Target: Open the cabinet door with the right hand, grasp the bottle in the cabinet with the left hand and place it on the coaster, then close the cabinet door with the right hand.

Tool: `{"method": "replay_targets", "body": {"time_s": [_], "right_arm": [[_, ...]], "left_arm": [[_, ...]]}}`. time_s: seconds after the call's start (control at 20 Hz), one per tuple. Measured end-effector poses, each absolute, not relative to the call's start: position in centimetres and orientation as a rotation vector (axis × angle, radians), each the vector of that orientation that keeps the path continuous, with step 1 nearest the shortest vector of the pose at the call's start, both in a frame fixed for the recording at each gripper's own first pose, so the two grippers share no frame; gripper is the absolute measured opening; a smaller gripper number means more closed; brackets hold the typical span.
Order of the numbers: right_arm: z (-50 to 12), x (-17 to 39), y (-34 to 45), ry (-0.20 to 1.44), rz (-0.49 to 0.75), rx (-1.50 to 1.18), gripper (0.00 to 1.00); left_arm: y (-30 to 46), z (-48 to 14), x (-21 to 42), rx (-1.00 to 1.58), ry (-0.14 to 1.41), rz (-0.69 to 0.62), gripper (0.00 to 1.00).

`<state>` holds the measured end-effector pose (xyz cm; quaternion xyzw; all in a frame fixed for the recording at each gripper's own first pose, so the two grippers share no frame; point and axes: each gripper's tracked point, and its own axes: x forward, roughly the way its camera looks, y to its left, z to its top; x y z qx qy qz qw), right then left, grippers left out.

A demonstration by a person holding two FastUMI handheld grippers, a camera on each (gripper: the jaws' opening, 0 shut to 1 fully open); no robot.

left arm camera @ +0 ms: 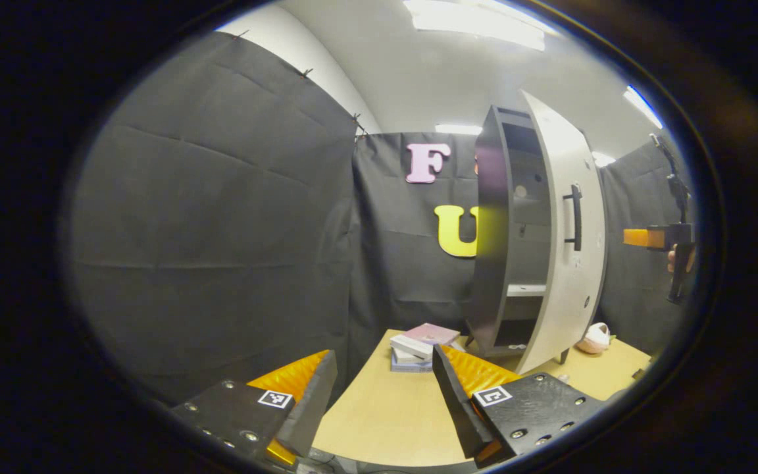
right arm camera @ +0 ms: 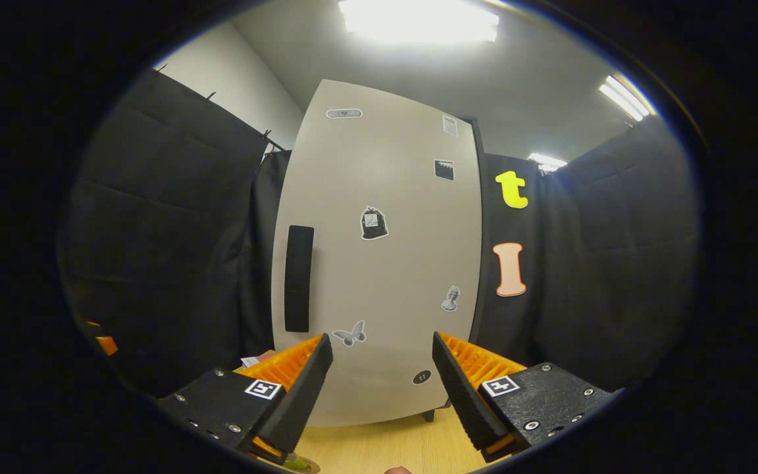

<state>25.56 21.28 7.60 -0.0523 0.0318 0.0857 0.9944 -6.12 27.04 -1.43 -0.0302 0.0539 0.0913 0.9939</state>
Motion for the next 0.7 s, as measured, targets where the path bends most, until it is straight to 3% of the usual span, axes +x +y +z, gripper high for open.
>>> {"method": "replay_targets", "body": {"time_s": [0.15, 0.2, 0.45, 0.6, 0.7], "right_arm": [[7.6, 25.2, 20.9, 0.057, 0.176, -0.109, 0.94], [7.6, 25.2, 20.9, 0.052, 0.185, -0.106, 0.94], [7.3, 25.0, 20.1, 0.065, 0.191, -0.089, 0.94], [7.2, 24.7, 19.0, 0.066, 0.168, -0.085, 0.94], [7.0, 24.4, 18.2, 0.077, 0.157, -0.077, 0.94]], "left_arm": [[24.7, -1.2, -4.0, -0.065, 0.095, 0.135, 0.88], [24.0, -0.8, -3.7, -0.063, 0.089, 0.125, 0.80], [18.9, 0.6, -1.7, -0.054, 0.074, 0.101, 0.88], [15.0, 1.6, -0.8, -0.044, 0.056, 0.086, 0.84], [12.2, 2.1, -0.5, -0.046, 0.049, 0.075, 0.88]]}}
